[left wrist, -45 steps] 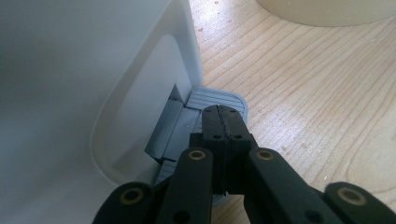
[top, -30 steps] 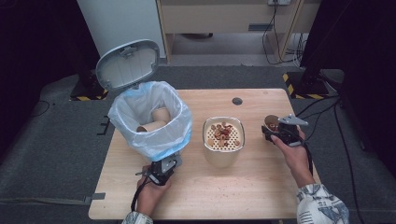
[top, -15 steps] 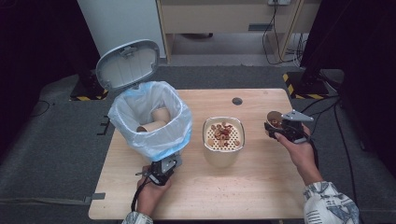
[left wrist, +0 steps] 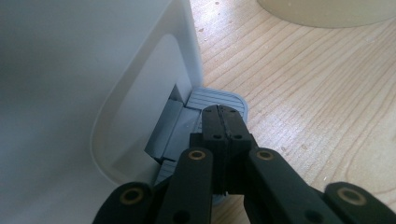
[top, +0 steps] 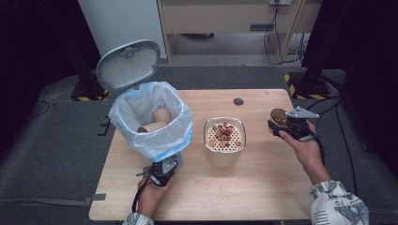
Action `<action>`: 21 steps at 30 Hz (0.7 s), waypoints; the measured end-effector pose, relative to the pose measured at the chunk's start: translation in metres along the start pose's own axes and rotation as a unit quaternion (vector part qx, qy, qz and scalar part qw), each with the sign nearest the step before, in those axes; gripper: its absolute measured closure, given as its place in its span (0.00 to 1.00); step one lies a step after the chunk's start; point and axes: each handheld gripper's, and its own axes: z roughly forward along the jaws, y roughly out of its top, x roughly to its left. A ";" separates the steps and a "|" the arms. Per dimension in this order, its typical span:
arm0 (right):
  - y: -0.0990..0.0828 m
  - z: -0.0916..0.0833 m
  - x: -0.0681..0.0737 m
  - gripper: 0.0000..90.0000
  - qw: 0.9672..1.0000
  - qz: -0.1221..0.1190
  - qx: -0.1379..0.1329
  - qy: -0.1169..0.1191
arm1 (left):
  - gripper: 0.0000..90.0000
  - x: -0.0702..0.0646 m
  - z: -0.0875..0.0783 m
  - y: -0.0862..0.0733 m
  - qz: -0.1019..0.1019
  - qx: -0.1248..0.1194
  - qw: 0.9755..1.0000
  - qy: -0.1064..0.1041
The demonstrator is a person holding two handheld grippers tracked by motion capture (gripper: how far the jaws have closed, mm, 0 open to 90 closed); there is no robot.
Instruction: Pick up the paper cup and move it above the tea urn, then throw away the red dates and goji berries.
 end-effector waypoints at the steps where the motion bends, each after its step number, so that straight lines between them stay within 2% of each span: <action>1: 0.001 -0.001 0.000 0.38 1.000 -0.001 -0.001 0.000 | 0.99 0.000 0.000 0.000 0.000 0.000 1.000 0.000; 8: 0.011 -0.006 -0.002 0.38 1.000 -0.011 -0.002 0.005 | 0.99 0.000 0.000 0.000 -0.001 0.000 1.000 0.001; 12: 0.017 -0.007 -0.002 0.38 1.000 -0.026 -0.001 0.007 | 0.99 0.000 0.000 0.000 0.001 0.000 1.000 0.000; 16: 0.030 -0.006 0.002 0.38 0.999 -0.052 0.003 0.011 | 0.99 0.000 0.000 0.000 0.001 0.000 1.000 0.000; 21: 0.045 -0.005 0.007 0.38 0.998 -0.062 -0.002 0.012 | 0.99 0.000 0.000 0.000 0.001 0.001 1.000 0.000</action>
